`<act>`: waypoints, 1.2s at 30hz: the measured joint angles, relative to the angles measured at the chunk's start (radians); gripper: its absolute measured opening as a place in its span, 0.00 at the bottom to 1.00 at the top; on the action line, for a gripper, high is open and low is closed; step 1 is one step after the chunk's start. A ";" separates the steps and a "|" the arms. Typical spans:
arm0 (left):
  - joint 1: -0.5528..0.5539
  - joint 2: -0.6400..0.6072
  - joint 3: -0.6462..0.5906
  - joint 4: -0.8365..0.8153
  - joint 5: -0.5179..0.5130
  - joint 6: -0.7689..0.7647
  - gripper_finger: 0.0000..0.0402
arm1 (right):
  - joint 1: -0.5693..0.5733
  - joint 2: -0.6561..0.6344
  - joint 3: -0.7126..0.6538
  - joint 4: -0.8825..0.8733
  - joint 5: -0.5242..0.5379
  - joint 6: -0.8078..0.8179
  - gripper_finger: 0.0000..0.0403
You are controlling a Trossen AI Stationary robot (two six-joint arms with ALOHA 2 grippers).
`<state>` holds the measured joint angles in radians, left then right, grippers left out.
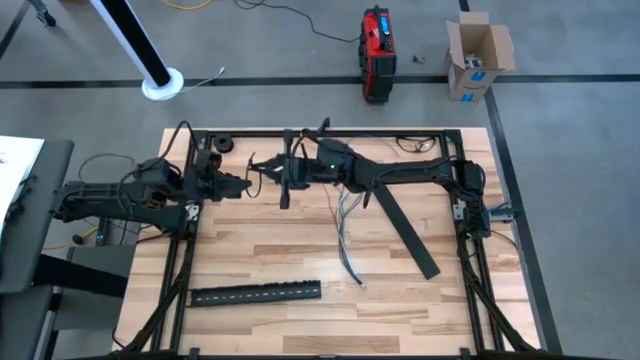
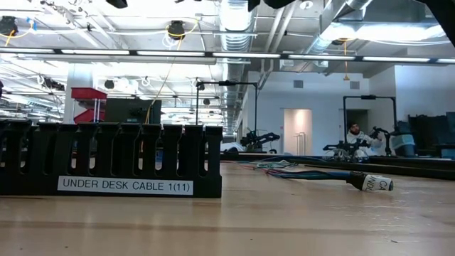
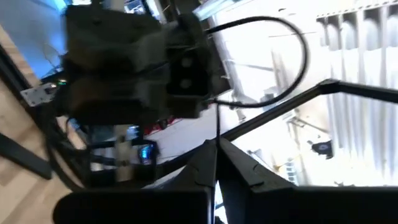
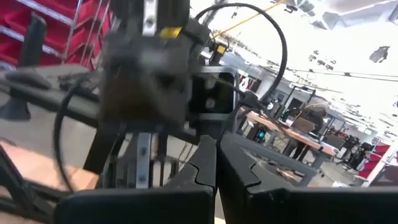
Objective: Ziptie cables
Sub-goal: Wrap the cable wires with the black zip tie
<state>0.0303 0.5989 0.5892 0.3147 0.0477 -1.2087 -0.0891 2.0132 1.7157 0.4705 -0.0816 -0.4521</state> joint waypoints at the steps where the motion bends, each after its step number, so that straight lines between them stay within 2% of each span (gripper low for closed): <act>1: 0.000 -0.007 0.000 0.000 -0.001 -0.008 0.00 | 0.003 0.000 0.000 -0.003 0.001 -0.013 0.00; 10: 0.000 -0.011 0.000 -0.002 0.032 -0.207 0.00 | 0.018 0.001 0.000 -0.009 0.004 -0.054 0.00; 16: 0.003 -0.012 0.000 -0.002 0.065 -0.403 0.00 | 0.031 0.001 0.000 -0.031 0.004 -0.079 0.00; 21: 0.004 -0.020 0.000 0.000 0.057 -0.458 0.00 | 0.039 0.001 0.000 -0.046 0.004 -0.081 0.00; 28: -0.002 -0.019 0.000 -0.006 0.079 -0.632 0.00 | 0.063 0.001 0.000 -0.077 0.010 -0.123 0.00; 36: -0.002 0.009 0.000 -0.045 0.118 -0.699 0.00 | 0.090 0.001 0.000 -0.097 0.033 -0.160 0.00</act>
<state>0.0278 0.6077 0.5892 0.2701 0.1662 -1.9079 0.0011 2.0140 1.7153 0.3736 -0.0483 -0.6119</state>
